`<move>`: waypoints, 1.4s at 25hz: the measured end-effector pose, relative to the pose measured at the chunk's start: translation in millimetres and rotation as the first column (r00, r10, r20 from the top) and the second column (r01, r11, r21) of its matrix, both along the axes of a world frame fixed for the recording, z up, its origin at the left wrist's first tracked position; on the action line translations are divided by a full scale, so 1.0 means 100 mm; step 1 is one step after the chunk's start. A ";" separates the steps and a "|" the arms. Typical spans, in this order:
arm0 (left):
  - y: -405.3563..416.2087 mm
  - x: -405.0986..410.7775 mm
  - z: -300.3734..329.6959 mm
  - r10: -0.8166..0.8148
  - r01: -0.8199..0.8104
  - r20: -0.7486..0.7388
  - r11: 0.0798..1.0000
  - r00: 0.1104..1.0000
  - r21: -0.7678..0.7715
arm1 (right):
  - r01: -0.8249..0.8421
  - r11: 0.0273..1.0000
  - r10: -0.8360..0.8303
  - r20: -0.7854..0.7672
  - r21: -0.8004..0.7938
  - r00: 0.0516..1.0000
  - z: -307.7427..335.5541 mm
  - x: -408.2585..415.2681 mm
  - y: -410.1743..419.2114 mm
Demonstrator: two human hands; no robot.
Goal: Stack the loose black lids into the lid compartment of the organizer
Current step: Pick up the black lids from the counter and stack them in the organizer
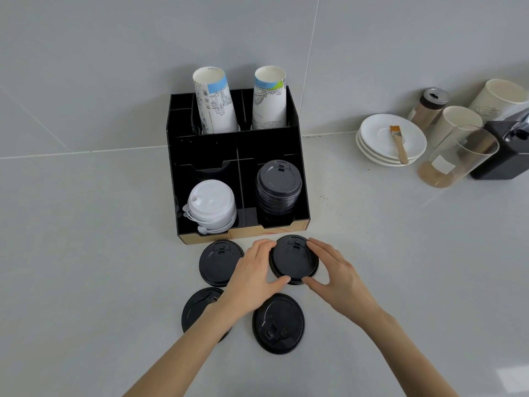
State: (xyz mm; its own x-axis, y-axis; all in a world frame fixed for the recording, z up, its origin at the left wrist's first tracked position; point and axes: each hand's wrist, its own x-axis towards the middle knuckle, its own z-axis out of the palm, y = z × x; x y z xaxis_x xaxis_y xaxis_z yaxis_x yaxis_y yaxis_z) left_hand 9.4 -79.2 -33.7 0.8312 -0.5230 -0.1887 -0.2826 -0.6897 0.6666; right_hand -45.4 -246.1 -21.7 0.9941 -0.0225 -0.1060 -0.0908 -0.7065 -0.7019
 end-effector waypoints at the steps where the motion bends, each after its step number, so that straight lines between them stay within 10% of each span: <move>1: 0.00 0.00 0.03 0.011 -0.011 0.015 0.999 1.000 -0.032 | -0.008 1.000 0.008 0.012 -0.006 1.000 0.04 0.01 0.00; 16: -0.07 0.42 0.56 0.169 -0.129 0.179 0.968 0.969 -0.216 | -0.043 0.998 0.050 0.146 -0.055 0.988 0.66 0.57 -0.15; 35: -0.15 1.13 0.48 0.125 -0.114 0.140 0.990 0.982 -0.083 | 0.014 0.998 -0.009 0.077 -0.064 0.997 0.48 1.27 -0.10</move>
State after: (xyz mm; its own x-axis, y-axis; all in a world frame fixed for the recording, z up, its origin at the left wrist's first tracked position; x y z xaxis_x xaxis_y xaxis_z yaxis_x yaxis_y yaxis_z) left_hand 122.0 -94.5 14.1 0.9043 -0.4261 -0.0266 -0.2981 -0.6747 0.6752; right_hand 82.0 -256.3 25.9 0.9989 -0.0383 -0.0274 -0.0469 -0.7497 -0.6602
